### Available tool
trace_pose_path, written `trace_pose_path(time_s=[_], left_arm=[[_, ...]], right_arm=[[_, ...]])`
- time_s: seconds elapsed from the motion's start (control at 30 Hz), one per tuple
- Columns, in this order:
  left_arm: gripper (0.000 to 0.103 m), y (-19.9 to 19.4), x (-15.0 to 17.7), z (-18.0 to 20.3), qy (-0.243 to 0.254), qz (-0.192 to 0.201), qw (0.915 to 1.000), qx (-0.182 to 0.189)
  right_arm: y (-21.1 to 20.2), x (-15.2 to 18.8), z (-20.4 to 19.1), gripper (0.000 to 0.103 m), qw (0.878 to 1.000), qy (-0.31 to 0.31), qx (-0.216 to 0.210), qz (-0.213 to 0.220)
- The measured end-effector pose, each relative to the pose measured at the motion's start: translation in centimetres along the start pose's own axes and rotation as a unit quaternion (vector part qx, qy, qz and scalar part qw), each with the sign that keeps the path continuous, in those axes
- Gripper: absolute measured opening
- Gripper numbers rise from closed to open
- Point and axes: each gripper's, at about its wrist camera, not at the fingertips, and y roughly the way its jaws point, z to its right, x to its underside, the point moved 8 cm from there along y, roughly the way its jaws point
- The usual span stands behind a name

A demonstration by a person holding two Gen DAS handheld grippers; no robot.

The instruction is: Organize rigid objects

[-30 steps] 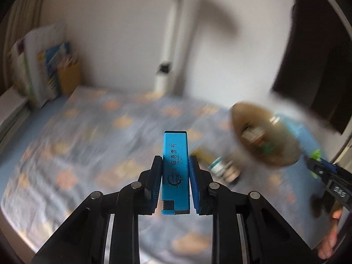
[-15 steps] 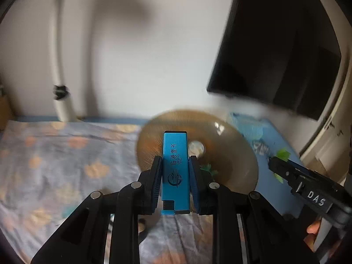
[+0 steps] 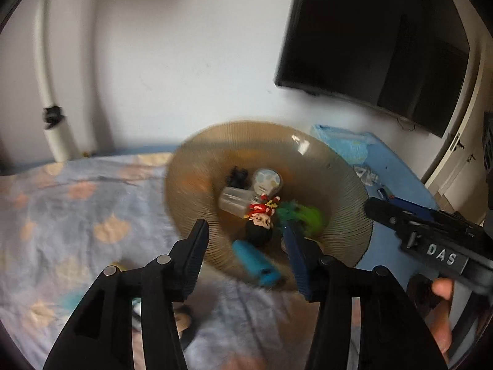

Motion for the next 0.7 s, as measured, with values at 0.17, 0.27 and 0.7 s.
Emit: trace_pose_path(time_s=[0.17, 0.27, 0.7], left_arm=[[0.051, -6.4, -1.0, -4.4, -0.041, 0.043, 0.9981, -0.015], [0.051, -11.2, -0.9, -7.4, -0.062, 0.077, 0.9947, -0.028], [0.070, -18.2, 10.5, -17.2, -0.049, 0.060, 0.9738, -0.214]], right_arm=[[-4.3, 0.6, -2.0, 0.048, 0.999, -0.021, -0.023, 0.018], [-7.3, 0.9, -5.0, 0.049, 0.997, -0.050, -0.046, 0.035], [-11.1, 8.7, -18.2, 0.061, 0.975, -0.196, -0.100, 0.043]])
